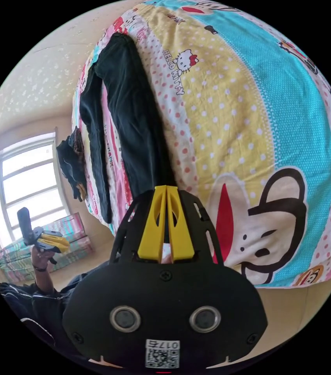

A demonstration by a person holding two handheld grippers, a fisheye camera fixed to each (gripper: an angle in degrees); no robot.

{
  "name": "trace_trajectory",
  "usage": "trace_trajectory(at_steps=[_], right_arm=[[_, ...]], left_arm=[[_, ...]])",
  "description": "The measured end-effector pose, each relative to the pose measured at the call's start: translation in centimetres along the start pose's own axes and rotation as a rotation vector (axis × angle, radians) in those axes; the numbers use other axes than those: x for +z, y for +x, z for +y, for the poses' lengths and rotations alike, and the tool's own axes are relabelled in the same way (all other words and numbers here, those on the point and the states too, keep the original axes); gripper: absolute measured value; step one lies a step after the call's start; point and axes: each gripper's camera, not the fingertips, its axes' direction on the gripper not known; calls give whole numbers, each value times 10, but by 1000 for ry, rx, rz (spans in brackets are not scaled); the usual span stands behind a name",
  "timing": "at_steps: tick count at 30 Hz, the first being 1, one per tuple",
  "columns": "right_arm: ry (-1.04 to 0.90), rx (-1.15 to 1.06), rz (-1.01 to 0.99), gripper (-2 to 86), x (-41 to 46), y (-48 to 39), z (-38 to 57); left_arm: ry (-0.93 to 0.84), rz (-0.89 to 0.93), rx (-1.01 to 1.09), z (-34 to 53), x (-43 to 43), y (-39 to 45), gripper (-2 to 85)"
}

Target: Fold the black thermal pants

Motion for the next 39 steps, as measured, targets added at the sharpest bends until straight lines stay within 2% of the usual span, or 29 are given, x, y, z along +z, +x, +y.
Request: trace_trajectory(at_steps=[6, 8, 10, 12, 14, 17, 21, 23, 28, 30, 32, 36, 39], right_arm=[[142, -37, 7, 39, -58, 6, 9], [218, -52, -53, 118, -80, 16, 14], [185, -59, -104, 158, -84, 23, 10], [110, -94, -158, 158, -78, 29, 9], [37, -131, -126, 149, -71, 33, 16], [53, -134, -76, 130, -69, 43, 32], [98, -56, -167, 58, -84, 66, 41], [135, -35, -251, 46, -101, 65, 48], [96, -3, -423, 38, -124, 43, 47], [85, -9, -434, 36, -128, 33, 43], [95, -16, -437, 35, -132, 22, 37], [63, -6, -472, 36, -125, 13, 28], [26, -7, -535, 41, -109, 12, 26]], left_arm=[[111, 3, 140, -39, 20, -18, 67], [113, 13, 174, -54, 32, -25, 71], [112, 12, 209, -71, 49, -34, 73], [98, 15, 207, -82, 64, -45, 73], [68, 29, 193, -90, 78, -56, 74], [3, 50, 231, -95, 100, -70, 75], [-33, -21, 314, -78, 113, -79, 85], [18, -61, 344, -63, 109, -79, 99], [386, -123, 493, 1, 85, -62, 138], [402, -155, 525, 10, 92, -55, 159], [368, -184, 505, 11, 104, -53, 174], [423, -298, 372, 22, 119, -58, 170], [405, -401, 201, 23, 129, -69, 102]])
